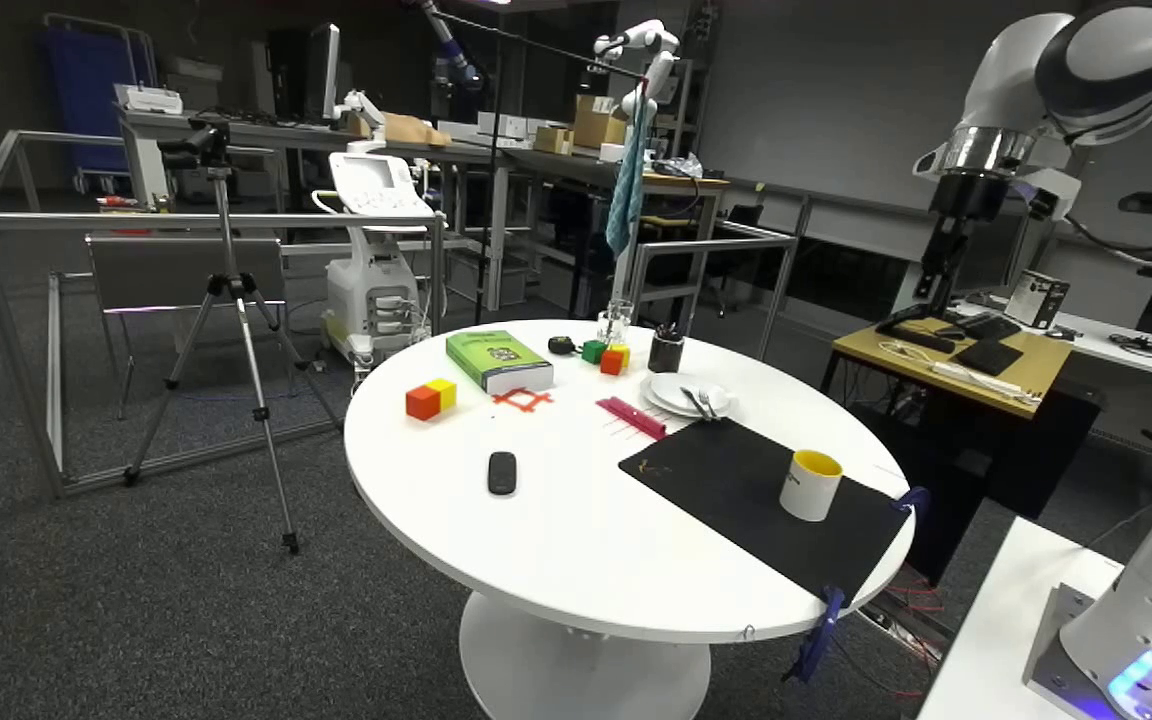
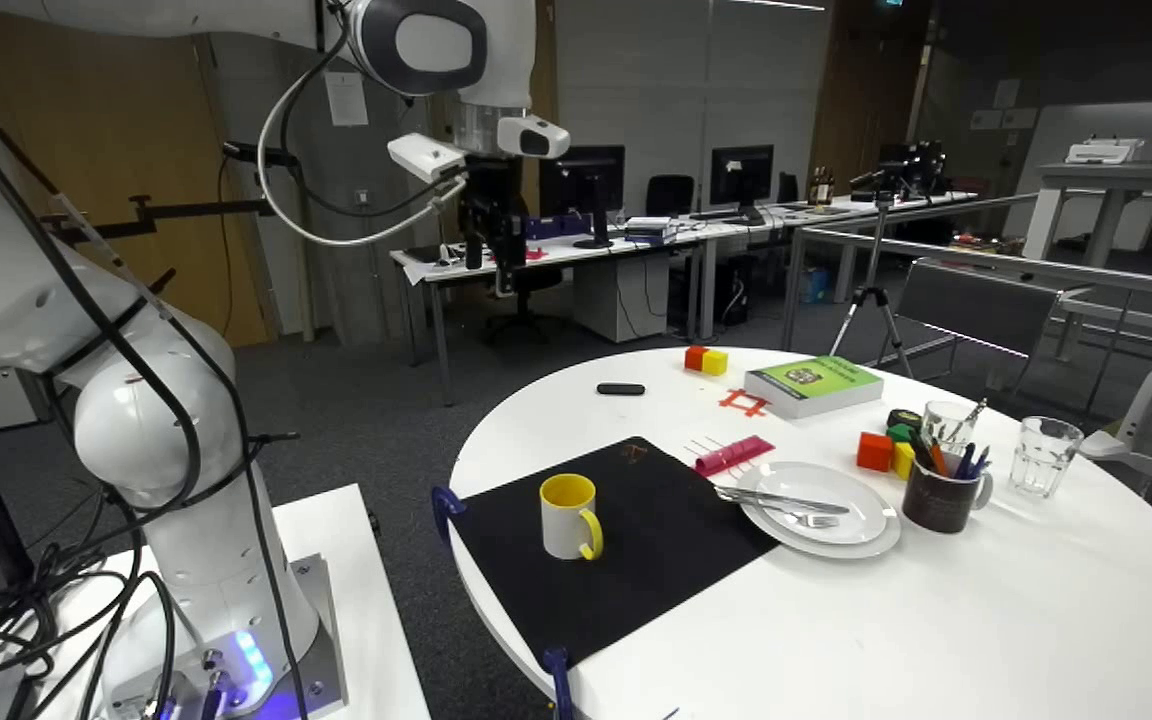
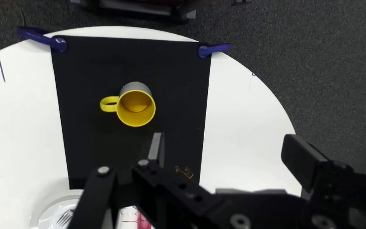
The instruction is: Move the white mug to the left of the black mat
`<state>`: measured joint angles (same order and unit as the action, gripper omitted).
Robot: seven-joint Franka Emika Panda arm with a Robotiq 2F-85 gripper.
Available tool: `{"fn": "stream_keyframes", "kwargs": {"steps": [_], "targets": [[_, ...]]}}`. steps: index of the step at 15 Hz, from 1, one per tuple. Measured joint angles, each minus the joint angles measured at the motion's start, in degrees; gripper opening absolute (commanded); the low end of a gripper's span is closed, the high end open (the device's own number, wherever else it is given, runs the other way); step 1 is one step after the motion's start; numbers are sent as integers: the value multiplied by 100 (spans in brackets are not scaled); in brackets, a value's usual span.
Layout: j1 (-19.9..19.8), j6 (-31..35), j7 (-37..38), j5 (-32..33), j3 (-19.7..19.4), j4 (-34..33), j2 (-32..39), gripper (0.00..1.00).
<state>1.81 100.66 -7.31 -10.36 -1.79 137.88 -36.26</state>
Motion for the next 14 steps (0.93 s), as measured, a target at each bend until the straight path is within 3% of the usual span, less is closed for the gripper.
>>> {"fn": "stream_keyframes", "kwargs": {"steps": [7,14], "targets": [[55,1013,-2396,8,-835,351,281,100],[54,1082,-5060,194,-1432,432,654,100]]}}
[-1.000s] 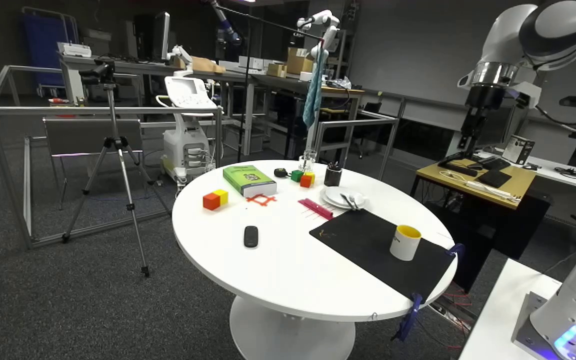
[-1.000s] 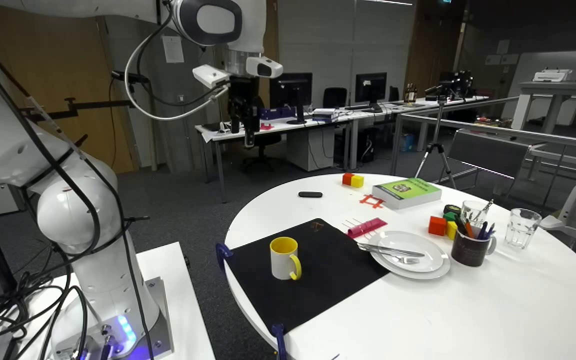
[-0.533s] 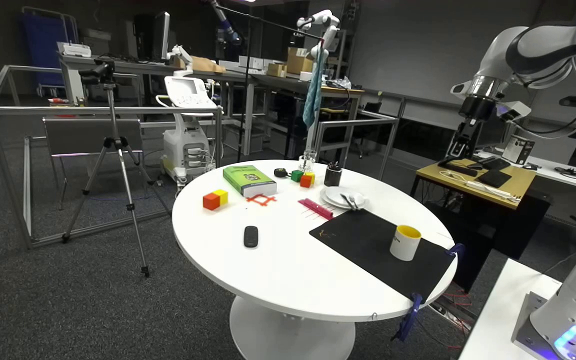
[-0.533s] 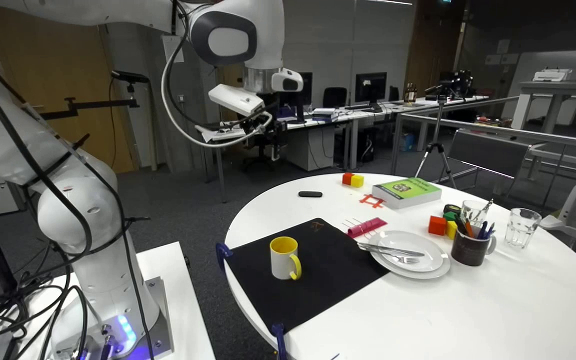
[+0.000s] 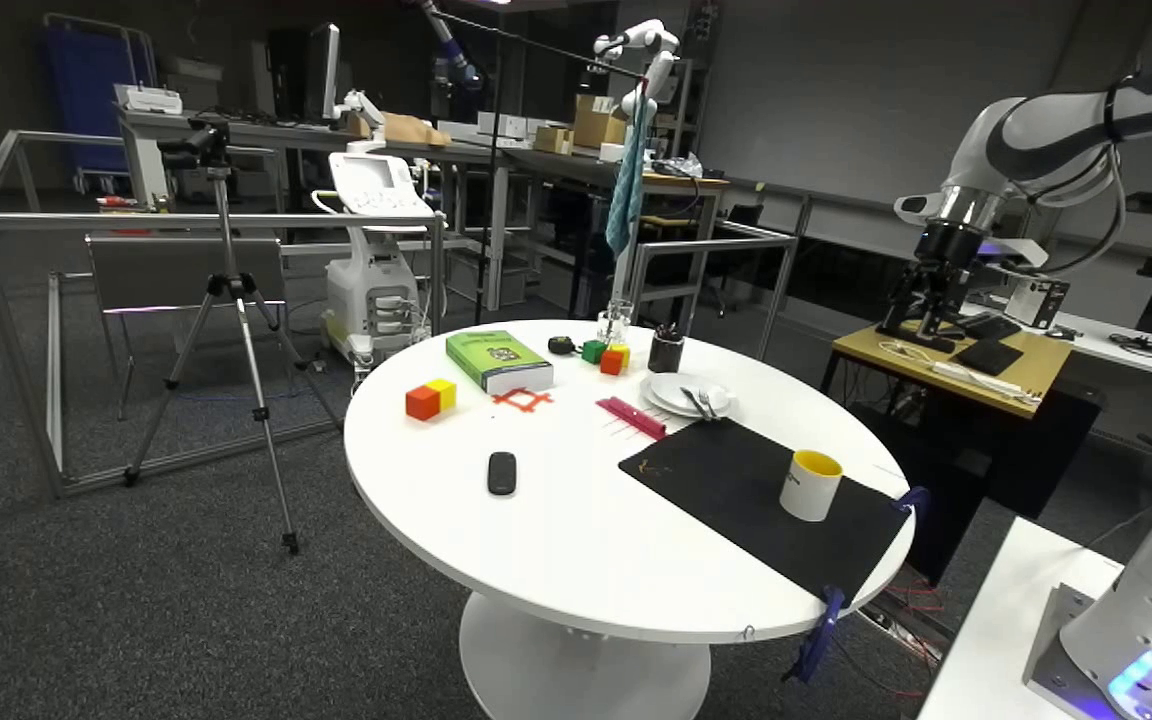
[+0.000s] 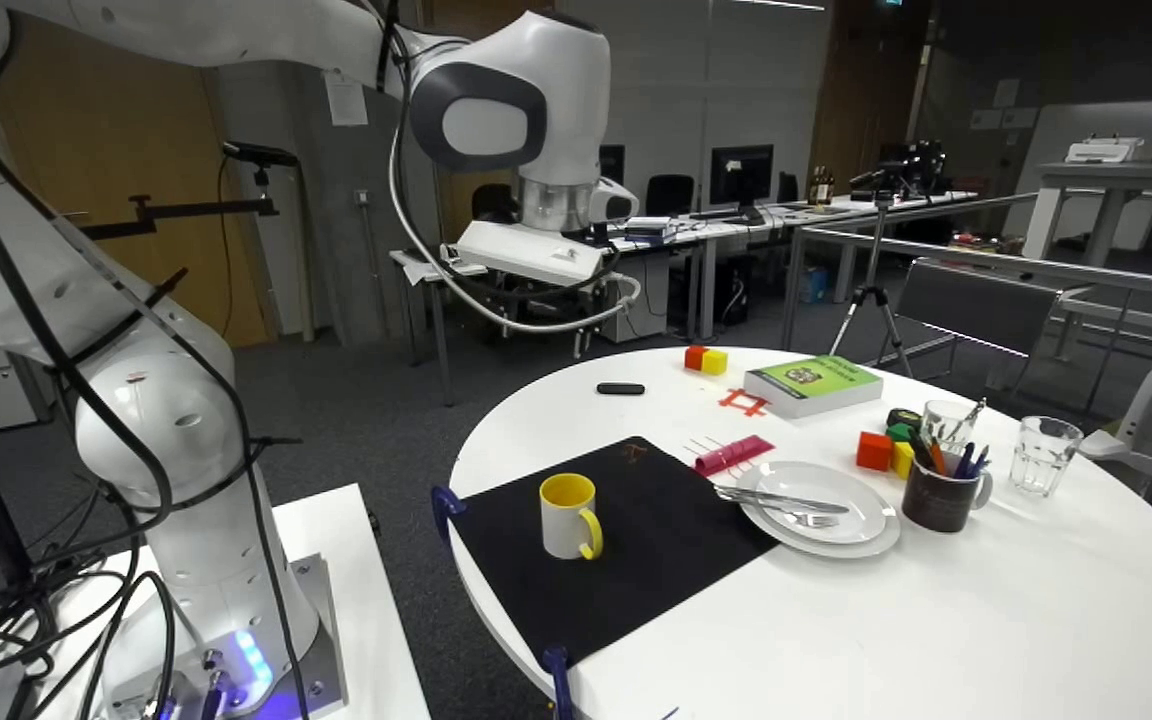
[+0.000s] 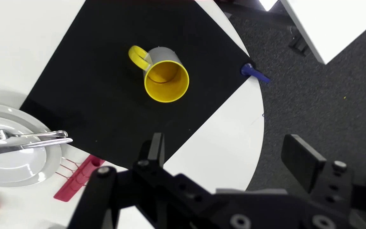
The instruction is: Move the white mug to the left of the black mat
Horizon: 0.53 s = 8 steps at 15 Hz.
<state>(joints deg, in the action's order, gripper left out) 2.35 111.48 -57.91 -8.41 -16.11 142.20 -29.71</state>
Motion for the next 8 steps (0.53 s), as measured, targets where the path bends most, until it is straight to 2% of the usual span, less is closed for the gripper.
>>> {"fn": "stream_keyframes", "kwargs": {"steps": [4,8], "targets": [[-8,-48,-1305,62,-99,44,156,100],[-60,-87,-1823,62,-109,44,237,100]]}}
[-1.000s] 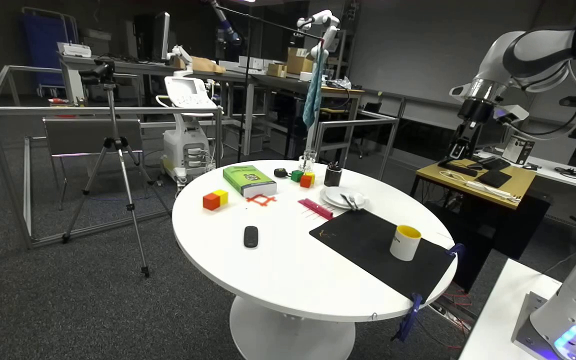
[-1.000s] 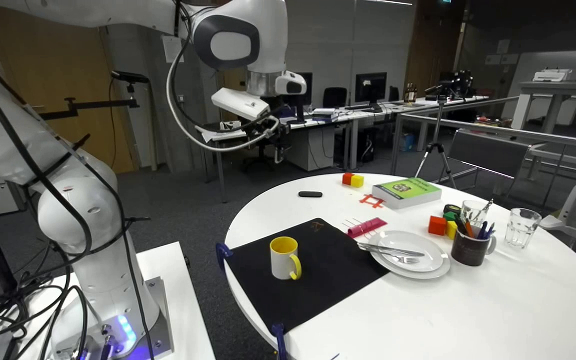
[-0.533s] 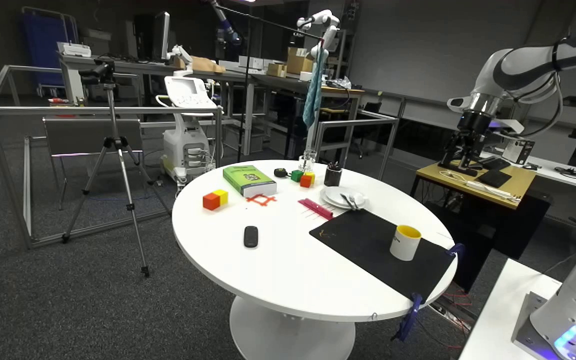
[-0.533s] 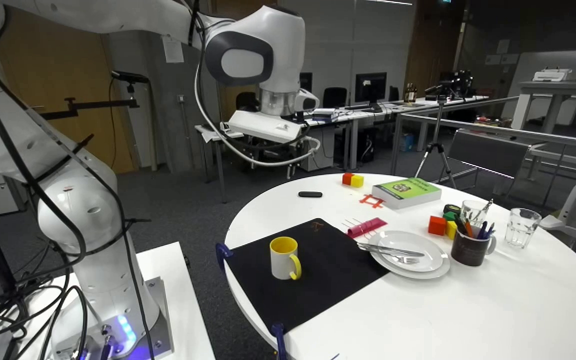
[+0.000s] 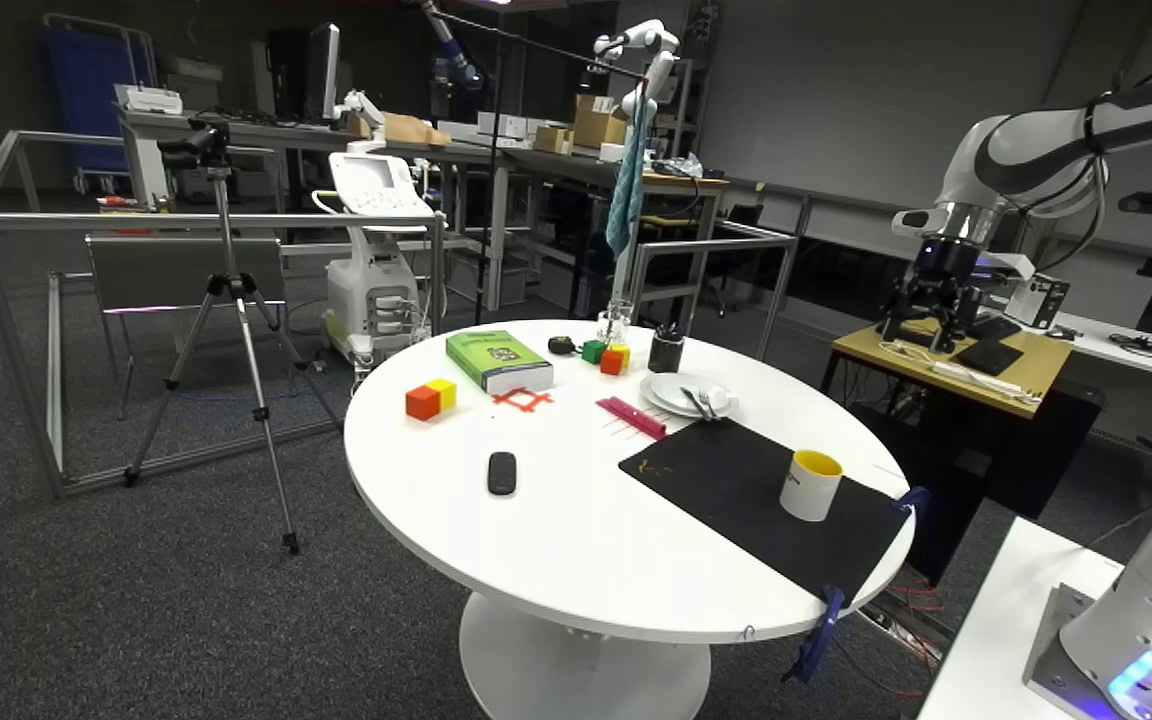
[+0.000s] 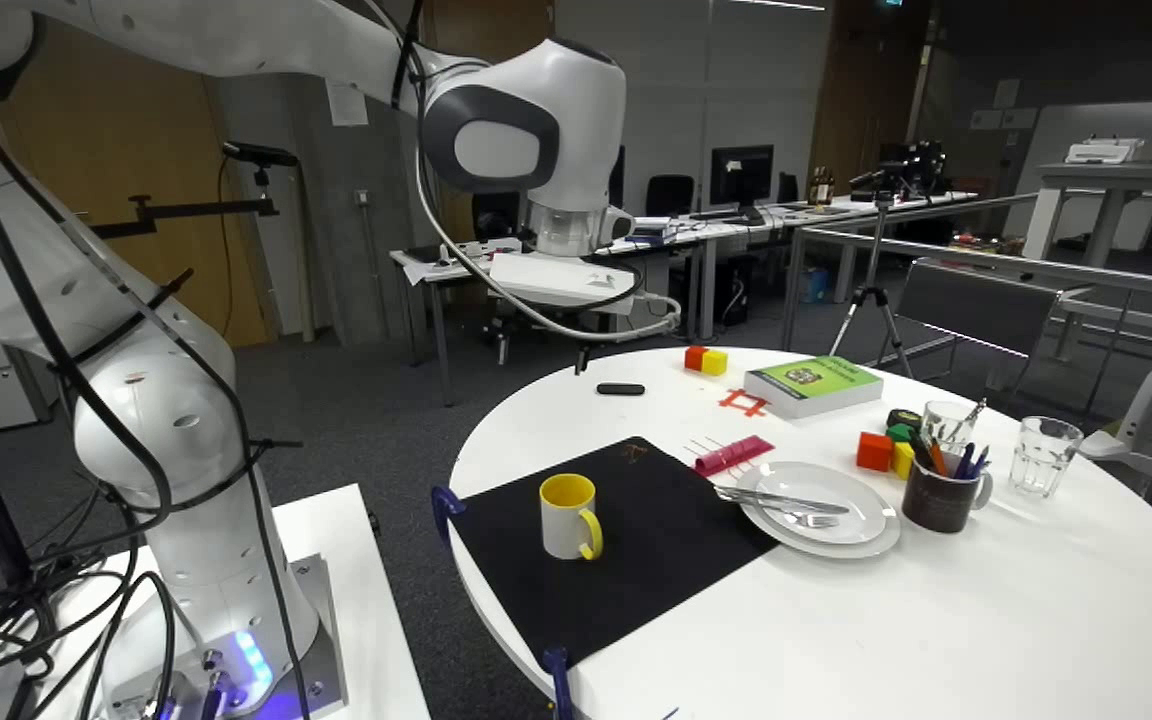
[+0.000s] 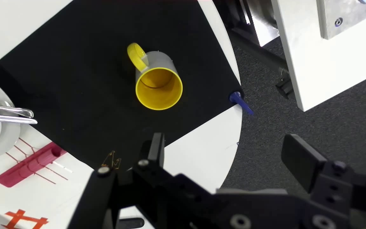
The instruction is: Move the white mug to the left of the black mat
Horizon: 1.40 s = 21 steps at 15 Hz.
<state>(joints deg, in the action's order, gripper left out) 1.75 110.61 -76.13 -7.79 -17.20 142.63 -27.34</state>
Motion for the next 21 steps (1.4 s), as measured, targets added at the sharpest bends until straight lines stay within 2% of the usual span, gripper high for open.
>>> {"fn": "stream_keyframes", "kwargs": {"steps": [7,11,17,21], "targets": [[-28,-5,-40,6,33,3,1,100],[-22,-5,-1044,243,141,66,-16,100],[-40,32,-2605,932,154,250,-95,100],[-42,472,-3506,1448,154,513,-86,100]]}}
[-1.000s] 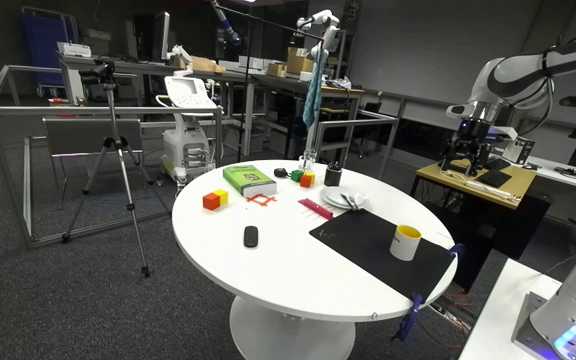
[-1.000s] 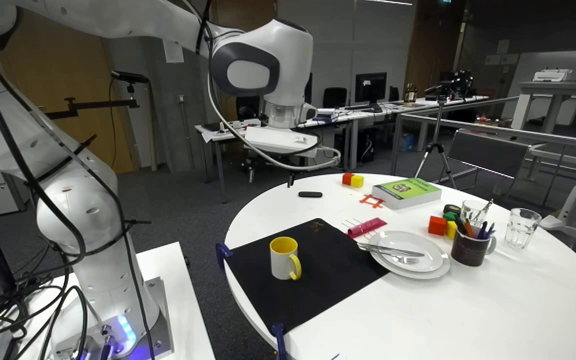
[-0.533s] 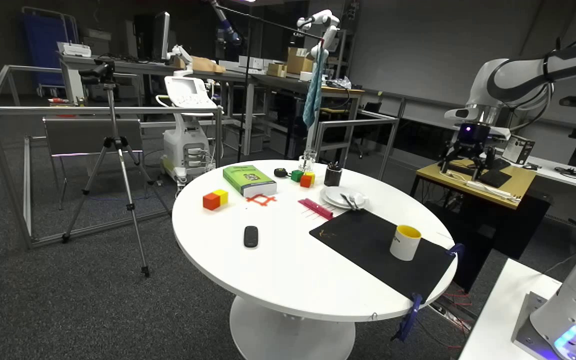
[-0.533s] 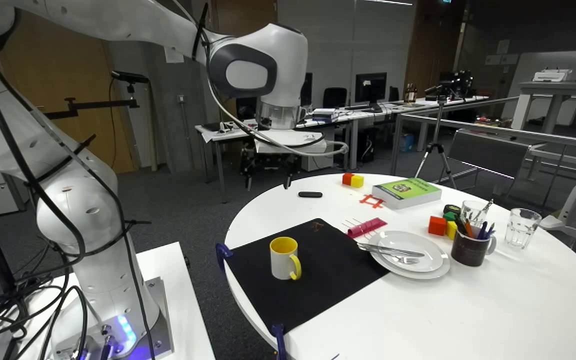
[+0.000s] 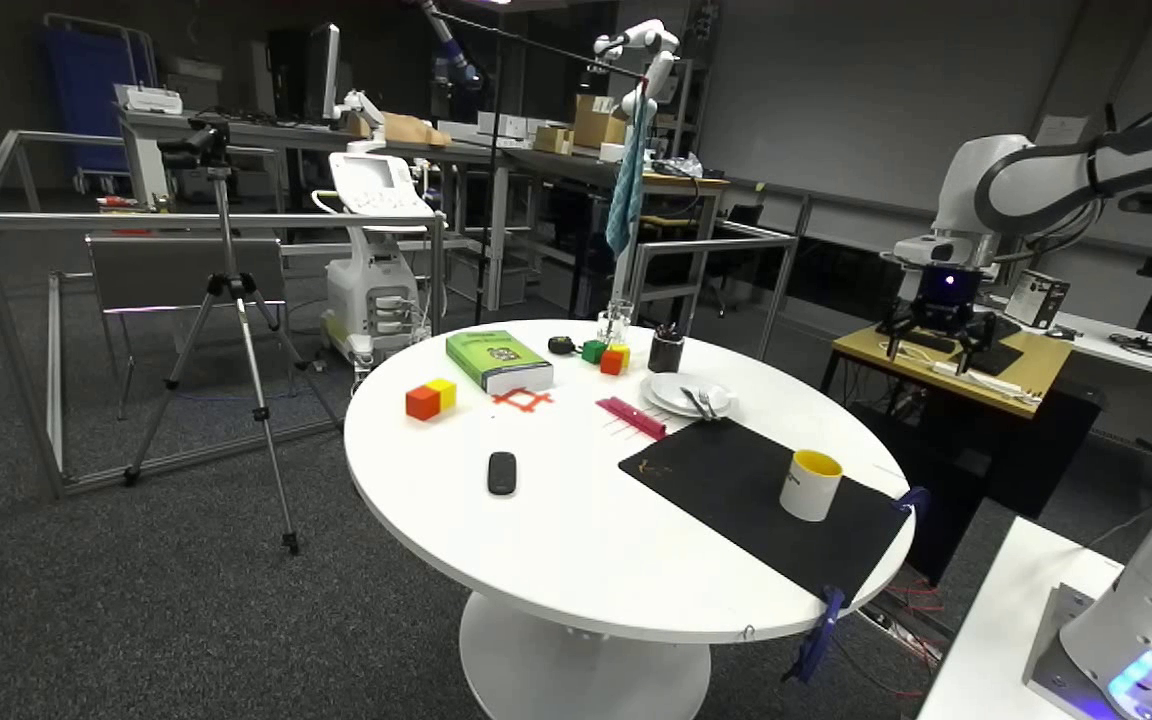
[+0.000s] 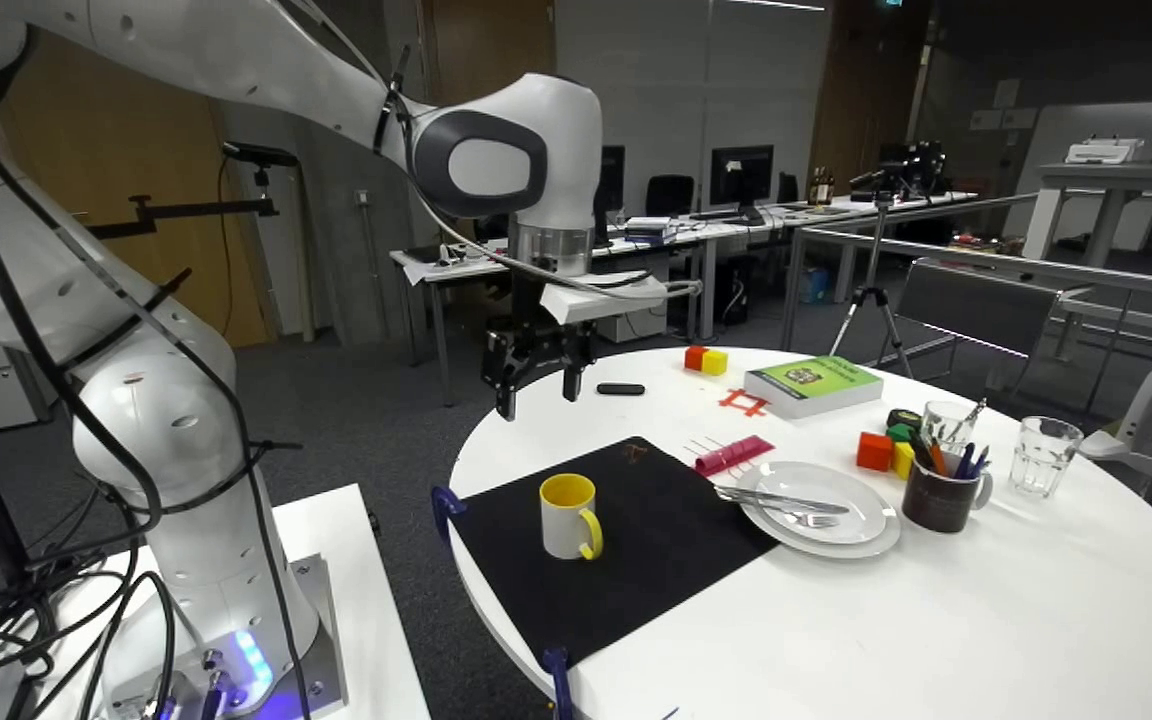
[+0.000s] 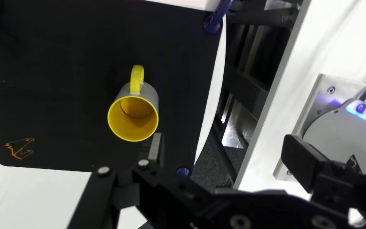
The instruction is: Move the white mug to the left of the black mat
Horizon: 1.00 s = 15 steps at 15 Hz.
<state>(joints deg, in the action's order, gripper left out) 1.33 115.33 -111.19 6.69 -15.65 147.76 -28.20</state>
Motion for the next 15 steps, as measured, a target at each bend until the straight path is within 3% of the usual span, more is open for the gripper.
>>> {"fn": "stream_keyframes", "kwargs": {"steps": [7,15], "targets": [[-33,1800,-1010,437,0,781,57,100],[-147,1933,-996,429,8,885,133,100]]}}
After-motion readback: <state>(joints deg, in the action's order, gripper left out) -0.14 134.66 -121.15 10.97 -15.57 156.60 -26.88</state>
